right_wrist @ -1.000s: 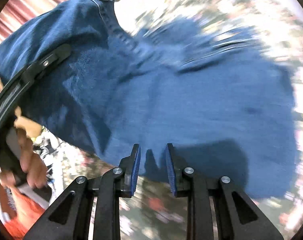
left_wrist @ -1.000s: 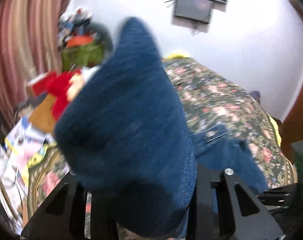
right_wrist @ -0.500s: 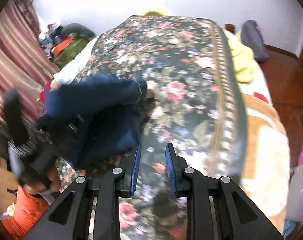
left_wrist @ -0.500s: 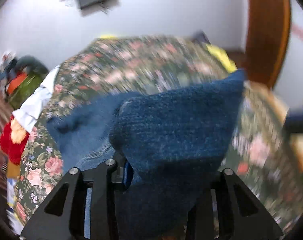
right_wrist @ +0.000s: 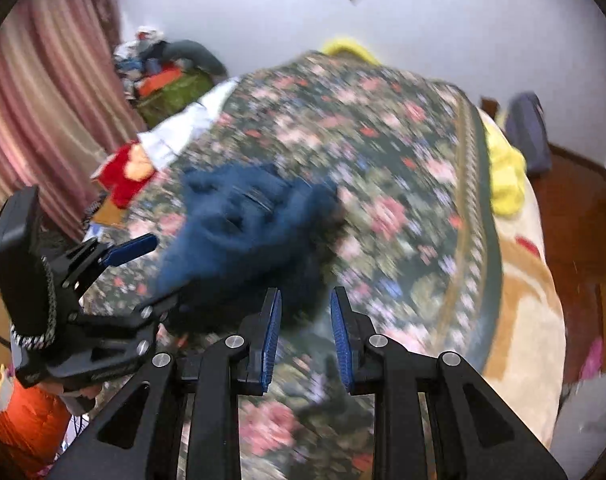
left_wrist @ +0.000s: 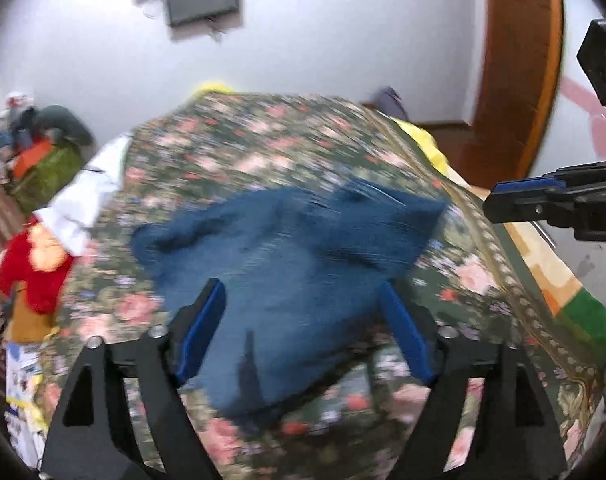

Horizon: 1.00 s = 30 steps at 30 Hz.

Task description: Fold large clothes

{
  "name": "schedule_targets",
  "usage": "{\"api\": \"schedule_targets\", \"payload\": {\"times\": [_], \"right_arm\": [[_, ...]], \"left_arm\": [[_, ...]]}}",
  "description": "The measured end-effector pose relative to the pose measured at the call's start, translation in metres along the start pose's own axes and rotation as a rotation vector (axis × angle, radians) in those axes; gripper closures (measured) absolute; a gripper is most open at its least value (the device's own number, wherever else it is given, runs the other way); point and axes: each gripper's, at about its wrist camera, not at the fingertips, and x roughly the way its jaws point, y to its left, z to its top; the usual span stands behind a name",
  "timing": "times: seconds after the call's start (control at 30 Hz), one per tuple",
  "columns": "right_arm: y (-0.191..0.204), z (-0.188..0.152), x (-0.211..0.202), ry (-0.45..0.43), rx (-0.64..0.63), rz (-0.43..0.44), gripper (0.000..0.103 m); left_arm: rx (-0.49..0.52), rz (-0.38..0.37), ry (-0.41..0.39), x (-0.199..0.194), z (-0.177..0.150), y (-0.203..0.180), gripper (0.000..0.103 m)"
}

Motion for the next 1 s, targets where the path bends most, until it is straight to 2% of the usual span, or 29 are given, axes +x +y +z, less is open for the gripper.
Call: {"api": "schedule_targets", "payload": {"times": [0.1,0.2,0.33,0.43,0.5,0.57,0.63,0.67,0.7,0.73,0.77,0.9,1.0], "right_arm": [[0.029,0.018,0.0,-0.036,-0.058,0.026,0.082],[0.059,0.033,0.009,-0.055,-0.123,0.052,0.082],[0.093,0.042,0.04,-0.01,-0.208,0.049,0.082],[0.105,0.035,0.078,0.084,-0.277,-0.02,0.082],[0.103,0.023,0.1,0.128,-0.331,-0.13,0.082],[0.089,0.009,0.114,0.166,-0.345,-0.184,0.082],[0.065,-0.005,0.123,0.213,-0.285,-0.158,0.073],[0.054,-0.009,0.125,0.222,-0.257,-0.147,0.052],[0.04,-0.014,0.127,0.223,-0.219,-0.159,0.021],[0.03,-0.018,0.126,0.213,-0.195,-0.184,0.009],[0.02,-0.021,0.124,0.195,-0.175,-0.202,0.003],[-0.012,-0.032,0.122,0.231,-0.06,-0.098,0.003],[-0.022,-0.038,0.117,0.246,0.0,-0.057,0.003]], "left_arm": [[-0.05,0.072,-0.02,-0.013,0.001,0.036,0.019],[-0.097,0.127,0.006,-0.008,-0.001,0.066,0.018],[-0.184,0.103,0.091,0.019,-0.014,0.095,0.018],[-0.232,0.059,0.185,0.049,-0.03,0.1,0.018],[-0.223,0.032,0.25,0.07,-0.046,0.093,0.018],[-0.219,0.008,0.271,0.083,-0.061,0.084,0.017],[-0.232,0.002,0.259,0.084,-0.07,0.078,0.016],[-0.231,0.008,0.249,0.082,-0.073,0.076,0.016],[-0.228,0.013,0.239,0.081,-0.075,0.075,0.016],[-0.226,0.017,0.233,0.079,-0.076,0.074,0.016],[-0.232,0.014,0.235,0.078,-0.078,0.074,0.016],[-0.257,0.002,0.24,0.069,-0.085,0.076,0.016],[-0.237,-0.009,0.255,0.058,-0.088,0.08,0.016]]}}
